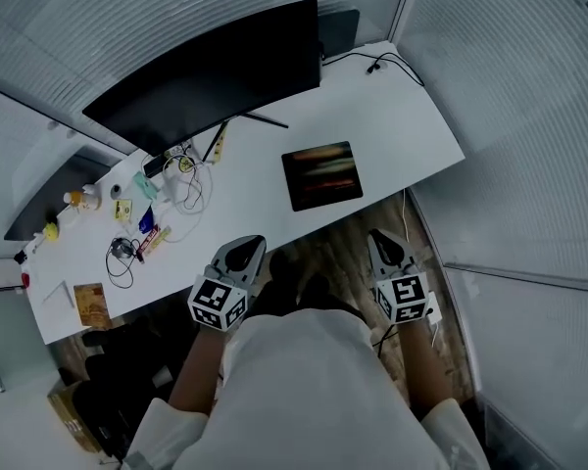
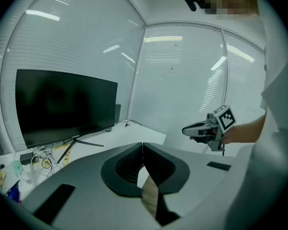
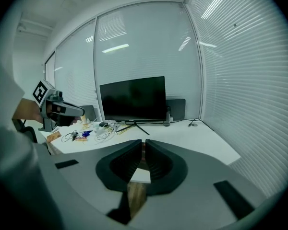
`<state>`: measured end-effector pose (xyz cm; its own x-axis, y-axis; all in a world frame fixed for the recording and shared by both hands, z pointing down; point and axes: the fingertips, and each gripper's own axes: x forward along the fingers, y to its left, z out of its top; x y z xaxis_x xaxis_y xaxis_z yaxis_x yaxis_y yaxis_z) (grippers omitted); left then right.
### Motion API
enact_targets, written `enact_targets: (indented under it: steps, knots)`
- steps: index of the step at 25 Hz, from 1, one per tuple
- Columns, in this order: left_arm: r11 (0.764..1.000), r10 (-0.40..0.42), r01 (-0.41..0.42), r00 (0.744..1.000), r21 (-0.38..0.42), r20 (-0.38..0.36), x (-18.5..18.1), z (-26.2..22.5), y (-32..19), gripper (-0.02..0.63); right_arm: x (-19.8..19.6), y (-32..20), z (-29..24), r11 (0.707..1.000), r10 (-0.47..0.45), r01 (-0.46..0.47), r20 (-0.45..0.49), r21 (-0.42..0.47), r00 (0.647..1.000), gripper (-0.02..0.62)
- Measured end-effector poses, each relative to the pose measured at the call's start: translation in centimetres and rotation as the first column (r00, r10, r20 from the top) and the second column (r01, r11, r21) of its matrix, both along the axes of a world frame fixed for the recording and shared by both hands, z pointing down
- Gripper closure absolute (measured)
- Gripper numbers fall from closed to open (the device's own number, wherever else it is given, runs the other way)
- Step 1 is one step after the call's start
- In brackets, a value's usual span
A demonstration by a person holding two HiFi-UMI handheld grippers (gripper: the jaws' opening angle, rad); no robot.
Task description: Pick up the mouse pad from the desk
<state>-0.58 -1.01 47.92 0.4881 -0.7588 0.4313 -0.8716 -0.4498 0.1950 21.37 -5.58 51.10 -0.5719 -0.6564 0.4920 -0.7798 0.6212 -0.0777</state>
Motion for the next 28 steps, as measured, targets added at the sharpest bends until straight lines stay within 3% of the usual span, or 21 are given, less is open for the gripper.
enact_targets:
  steps: [16, 26, 28]
  knots:
    - [0.988, 0.142, -0.141, 0.990, -0.065, 0.024, -3.0, 5.6, -5.9, 0.588, -5.8, -4.7, 5.8, 0.992, -0.053, 0.042, -0.095, -0.118, 0.994, 0.552]
    - [0.975, 0.183, -0.184, 0.983, -0.121, -0.016, -4.4, 9.6, -7.6, 0.588, -9.7, -6.9, 11.2, 0.967, -0.127, 0.089, -0.147, -0.240, 0.981, 0.549]
    - [0.973, 0.192, -0.193, 0.981, -0.127, -0.019, -4.5, 10.1, -7.8, 0.588, -10.5, -7.1, 12.6, 0.957, -0.153, 0.106, -0.162, -0.269, 0.975, 0.521]
